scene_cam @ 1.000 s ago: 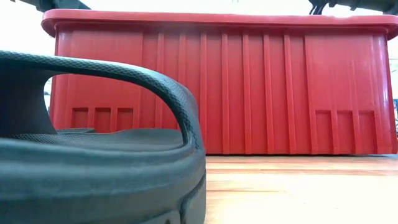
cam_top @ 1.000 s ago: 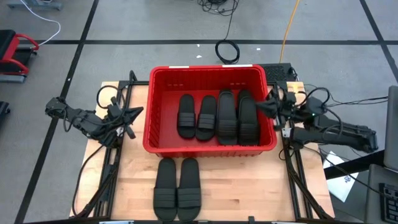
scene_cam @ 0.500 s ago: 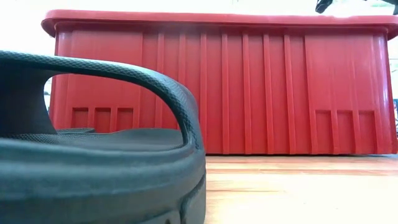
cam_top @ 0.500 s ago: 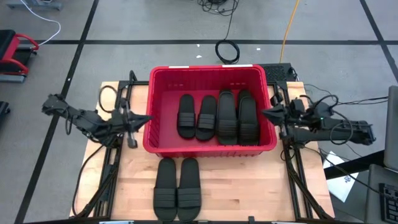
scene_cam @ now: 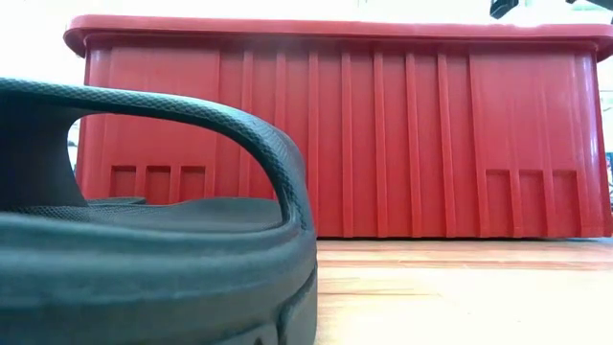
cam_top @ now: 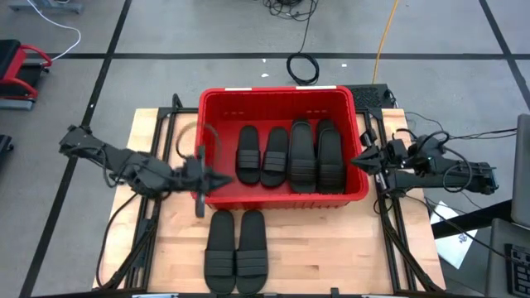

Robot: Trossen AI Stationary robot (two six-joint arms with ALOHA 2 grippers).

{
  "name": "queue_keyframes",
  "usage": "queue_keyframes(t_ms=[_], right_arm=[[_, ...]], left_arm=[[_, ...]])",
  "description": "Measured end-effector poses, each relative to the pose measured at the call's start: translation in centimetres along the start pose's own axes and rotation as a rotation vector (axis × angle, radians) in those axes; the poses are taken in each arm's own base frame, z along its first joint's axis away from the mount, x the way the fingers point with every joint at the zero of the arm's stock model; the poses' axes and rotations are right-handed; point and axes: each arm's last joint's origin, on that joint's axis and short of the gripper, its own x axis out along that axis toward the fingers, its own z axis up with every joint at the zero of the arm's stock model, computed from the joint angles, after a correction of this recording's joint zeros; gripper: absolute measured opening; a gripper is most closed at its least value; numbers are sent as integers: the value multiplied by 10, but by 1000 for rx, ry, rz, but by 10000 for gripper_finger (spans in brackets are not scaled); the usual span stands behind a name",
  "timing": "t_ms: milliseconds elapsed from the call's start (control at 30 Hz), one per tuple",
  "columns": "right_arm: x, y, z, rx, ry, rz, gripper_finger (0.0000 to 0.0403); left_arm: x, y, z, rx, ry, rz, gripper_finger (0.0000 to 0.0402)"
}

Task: Pick and place slides into bin
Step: Put the black slides into the red bin

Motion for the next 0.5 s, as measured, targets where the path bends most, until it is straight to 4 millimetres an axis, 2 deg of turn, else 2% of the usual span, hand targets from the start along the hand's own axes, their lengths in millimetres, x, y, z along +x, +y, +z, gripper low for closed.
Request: queue_keyframes(t_ms=[100,233,500], right_arm=[[0,0,0,15,4,0,0],[0,0,0,-23,-1,0,0],[-1,-1,1,-55,-7,-43,0]], left_arm=[[11,-16,1,31,44,-87,1],[25,-30,-7,3,134,-159,1],[47,-67,-49,63,383,-352,1]])
